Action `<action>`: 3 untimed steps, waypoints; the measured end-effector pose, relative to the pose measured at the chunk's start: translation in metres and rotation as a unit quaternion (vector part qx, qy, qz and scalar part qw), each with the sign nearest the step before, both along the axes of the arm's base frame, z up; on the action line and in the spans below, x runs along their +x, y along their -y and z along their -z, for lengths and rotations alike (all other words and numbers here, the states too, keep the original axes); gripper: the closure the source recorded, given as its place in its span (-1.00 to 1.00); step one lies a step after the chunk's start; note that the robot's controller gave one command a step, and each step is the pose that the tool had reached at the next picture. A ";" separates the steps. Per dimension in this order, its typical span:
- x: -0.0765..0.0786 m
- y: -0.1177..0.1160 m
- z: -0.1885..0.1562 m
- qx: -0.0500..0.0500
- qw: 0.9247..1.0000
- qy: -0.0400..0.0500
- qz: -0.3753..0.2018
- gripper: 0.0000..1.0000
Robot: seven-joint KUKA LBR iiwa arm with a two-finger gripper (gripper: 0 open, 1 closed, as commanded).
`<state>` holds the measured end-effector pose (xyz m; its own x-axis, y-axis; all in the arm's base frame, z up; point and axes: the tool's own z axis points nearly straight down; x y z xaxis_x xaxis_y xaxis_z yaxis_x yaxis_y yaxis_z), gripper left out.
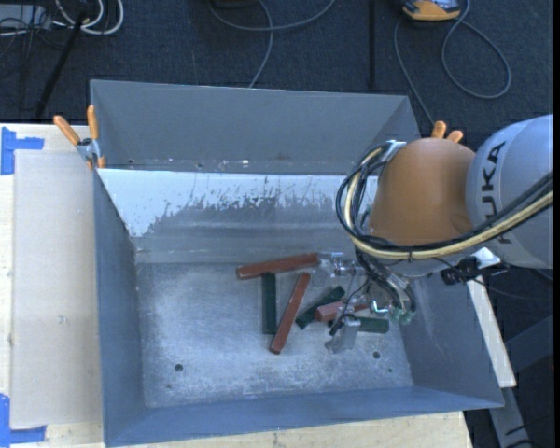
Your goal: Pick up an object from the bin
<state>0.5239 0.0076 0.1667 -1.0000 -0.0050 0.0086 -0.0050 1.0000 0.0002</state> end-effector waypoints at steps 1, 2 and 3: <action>-0.013 0.061 -0.082 -0.002 1.000 0.008 -0.005 -1.00; -0.034 0.056 0.021 0.001 0.998 -0.001 -0.060 -1.00; -0.025 0.046 0.093 0.000 0.998 0.014 0.062 -1.00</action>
Offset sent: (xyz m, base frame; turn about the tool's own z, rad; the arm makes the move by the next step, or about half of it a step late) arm -0.0141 -0.0575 0.0784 -0.0157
